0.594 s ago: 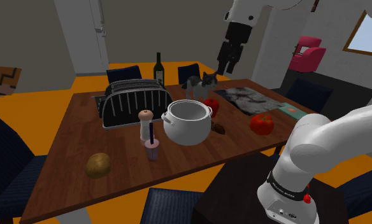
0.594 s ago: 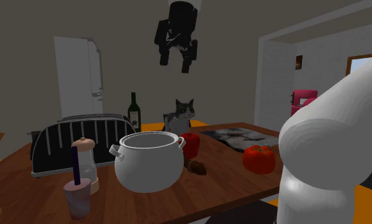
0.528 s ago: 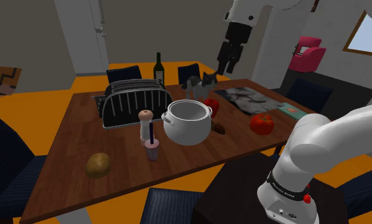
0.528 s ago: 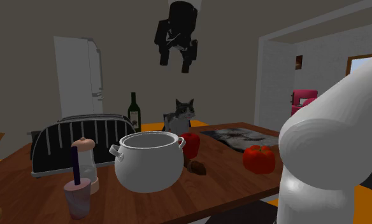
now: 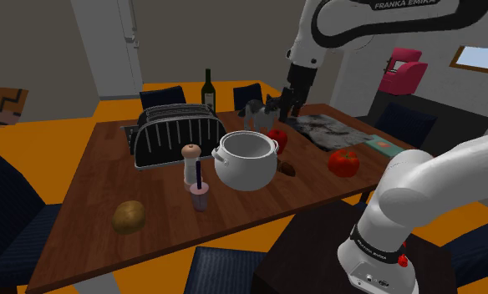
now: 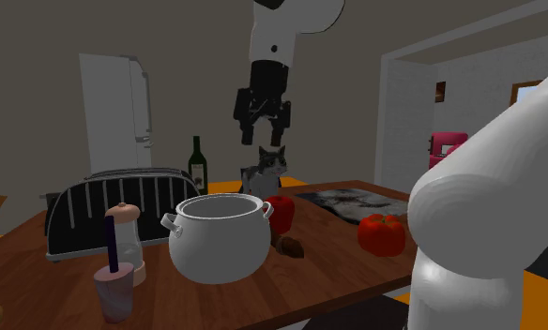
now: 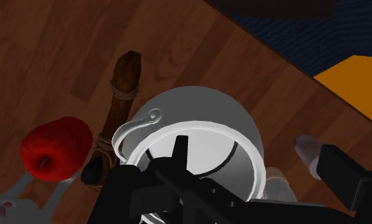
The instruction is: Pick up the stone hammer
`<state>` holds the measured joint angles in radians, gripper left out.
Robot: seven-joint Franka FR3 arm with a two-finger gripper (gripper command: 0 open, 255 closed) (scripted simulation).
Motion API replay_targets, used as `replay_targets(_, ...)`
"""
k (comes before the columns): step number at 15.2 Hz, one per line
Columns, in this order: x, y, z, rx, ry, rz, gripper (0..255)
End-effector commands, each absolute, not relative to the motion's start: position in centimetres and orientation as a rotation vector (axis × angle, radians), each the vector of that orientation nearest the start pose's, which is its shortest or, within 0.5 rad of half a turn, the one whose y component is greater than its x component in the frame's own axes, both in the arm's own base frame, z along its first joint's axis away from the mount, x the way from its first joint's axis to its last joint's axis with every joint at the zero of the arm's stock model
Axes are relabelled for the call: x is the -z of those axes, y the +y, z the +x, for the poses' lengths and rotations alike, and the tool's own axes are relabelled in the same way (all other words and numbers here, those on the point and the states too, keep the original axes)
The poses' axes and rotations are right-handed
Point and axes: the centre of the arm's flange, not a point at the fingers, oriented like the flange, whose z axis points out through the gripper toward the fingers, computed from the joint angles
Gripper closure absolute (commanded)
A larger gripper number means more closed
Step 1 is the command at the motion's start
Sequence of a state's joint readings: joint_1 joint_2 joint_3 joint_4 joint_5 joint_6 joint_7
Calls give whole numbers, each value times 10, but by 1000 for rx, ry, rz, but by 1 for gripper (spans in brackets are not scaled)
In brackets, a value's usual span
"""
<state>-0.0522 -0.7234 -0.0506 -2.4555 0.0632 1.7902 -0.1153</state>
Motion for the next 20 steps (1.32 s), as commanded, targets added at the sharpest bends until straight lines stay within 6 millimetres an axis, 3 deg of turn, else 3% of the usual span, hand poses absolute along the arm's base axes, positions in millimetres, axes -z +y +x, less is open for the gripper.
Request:
replay_targets(1, -521, -42, 342, 98, -10, -3067, 0)
replay_targets(20, -306, -142, 388, 26, 88, -3213, 0)
